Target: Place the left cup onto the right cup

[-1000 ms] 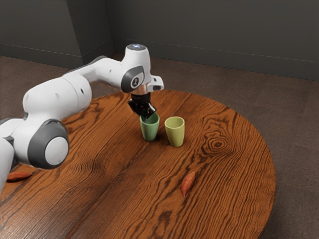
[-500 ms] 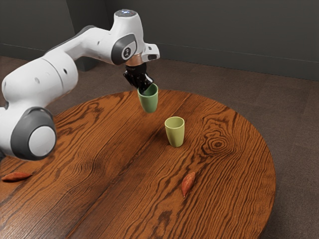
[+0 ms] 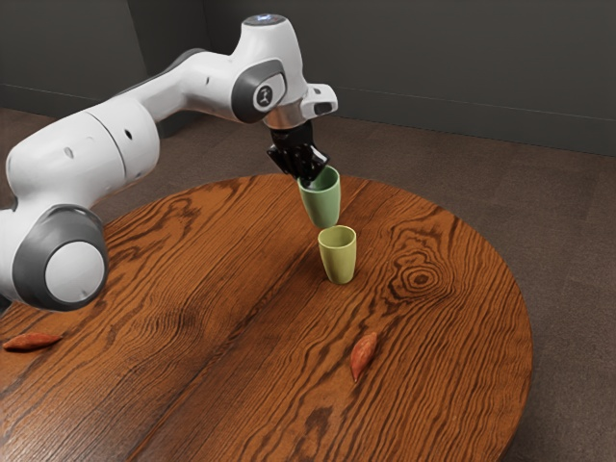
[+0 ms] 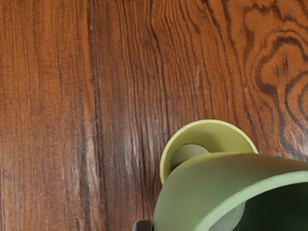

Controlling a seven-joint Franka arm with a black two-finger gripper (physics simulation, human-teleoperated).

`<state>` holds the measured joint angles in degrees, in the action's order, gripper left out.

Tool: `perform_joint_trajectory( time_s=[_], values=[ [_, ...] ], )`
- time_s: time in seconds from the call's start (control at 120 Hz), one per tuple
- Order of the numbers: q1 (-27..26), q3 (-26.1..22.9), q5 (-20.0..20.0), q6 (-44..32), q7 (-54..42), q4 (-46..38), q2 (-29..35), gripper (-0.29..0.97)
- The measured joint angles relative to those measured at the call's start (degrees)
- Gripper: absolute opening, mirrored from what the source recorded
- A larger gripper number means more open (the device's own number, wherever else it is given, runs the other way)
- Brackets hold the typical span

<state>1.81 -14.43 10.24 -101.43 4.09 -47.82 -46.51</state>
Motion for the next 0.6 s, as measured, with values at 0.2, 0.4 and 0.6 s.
perform_joint_trajectory(
  time_s=[0.2, 0.4, 0.6],
  values=[
    [-0.54, 0.23, 0.31, 0.21, 1.44, 5.01, -2.88, -0.10],
    [-1.27, -0.01, 0.44, 0.54, 2.49, 5.92, -4.36, -0.10],
    [-1.33, 0.03, 0.11, 0.79, 3.31, 5.12, -5.17, -0.10]
  ],
)
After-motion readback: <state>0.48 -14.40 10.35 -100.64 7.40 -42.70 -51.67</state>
